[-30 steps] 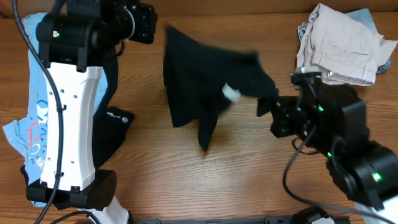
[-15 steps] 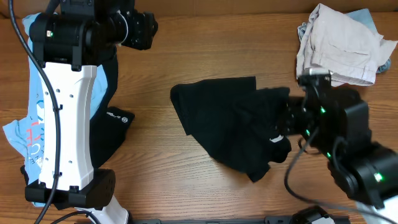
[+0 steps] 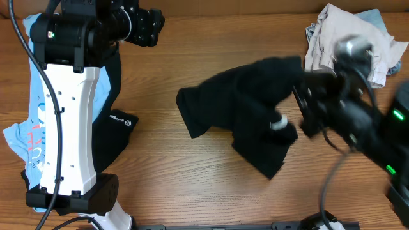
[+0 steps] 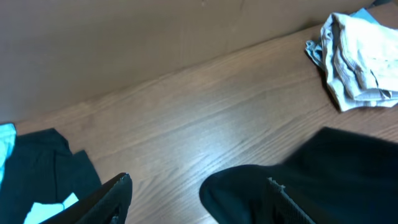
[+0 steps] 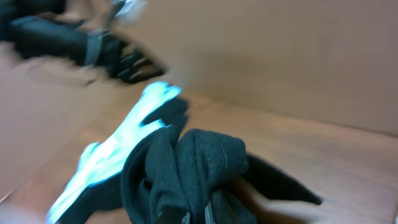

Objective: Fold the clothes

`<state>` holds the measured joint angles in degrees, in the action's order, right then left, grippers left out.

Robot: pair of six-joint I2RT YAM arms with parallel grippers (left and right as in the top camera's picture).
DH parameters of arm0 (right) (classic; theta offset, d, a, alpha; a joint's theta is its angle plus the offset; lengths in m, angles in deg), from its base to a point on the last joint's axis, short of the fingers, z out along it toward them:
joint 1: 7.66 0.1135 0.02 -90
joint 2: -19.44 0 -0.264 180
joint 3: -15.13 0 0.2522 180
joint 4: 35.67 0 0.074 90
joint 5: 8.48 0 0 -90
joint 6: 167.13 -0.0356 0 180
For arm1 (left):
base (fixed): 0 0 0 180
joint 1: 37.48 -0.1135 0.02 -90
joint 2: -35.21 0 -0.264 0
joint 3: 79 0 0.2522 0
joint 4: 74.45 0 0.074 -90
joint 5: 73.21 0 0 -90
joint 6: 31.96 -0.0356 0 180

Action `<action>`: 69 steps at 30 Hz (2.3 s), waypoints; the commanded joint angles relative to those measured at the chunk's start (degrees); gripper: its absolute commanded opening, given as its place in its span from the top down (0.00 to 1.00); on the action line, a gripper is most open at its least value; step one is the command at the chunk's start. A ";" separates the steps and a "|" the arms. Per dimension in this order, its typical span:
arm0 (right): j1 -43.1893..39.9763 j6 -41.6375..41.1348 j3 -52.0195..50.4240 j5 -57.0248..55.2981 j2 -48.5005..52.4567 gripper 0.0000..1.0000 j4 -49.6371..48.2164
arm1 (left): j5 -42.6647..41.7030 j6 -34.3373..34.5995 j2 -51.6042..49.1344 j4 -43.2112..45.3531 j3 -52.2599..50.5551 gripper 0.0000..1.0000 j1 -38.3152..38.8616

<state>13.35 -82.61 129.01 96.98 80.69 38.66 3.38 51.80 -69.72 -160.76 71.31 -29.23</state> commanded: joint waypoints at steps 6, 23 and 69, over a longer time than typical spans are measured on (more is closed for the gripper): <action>-0.09 4.37 -1.51 9.79 2.21 0.94 19.91 | 0.44 -1.07 0.07 2.58 1.20 0.30 -0.42; 22.21 1.97 -15.61 3.50 22.95 0.71 13.18 | 1.75 -1.88 -2.93 3.04 1.20 0.27 -1.92; -35.58 -19.58 -34.36 -3.82 16.65 0.20 -1.20 | 2.14 -21.99 -40.79 10.67 1.20 0.09 31.23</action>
<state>-19.08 -102.00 94.54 93.18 99.79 37.66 1.74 27.63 -108.40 -151.30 71.44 1.35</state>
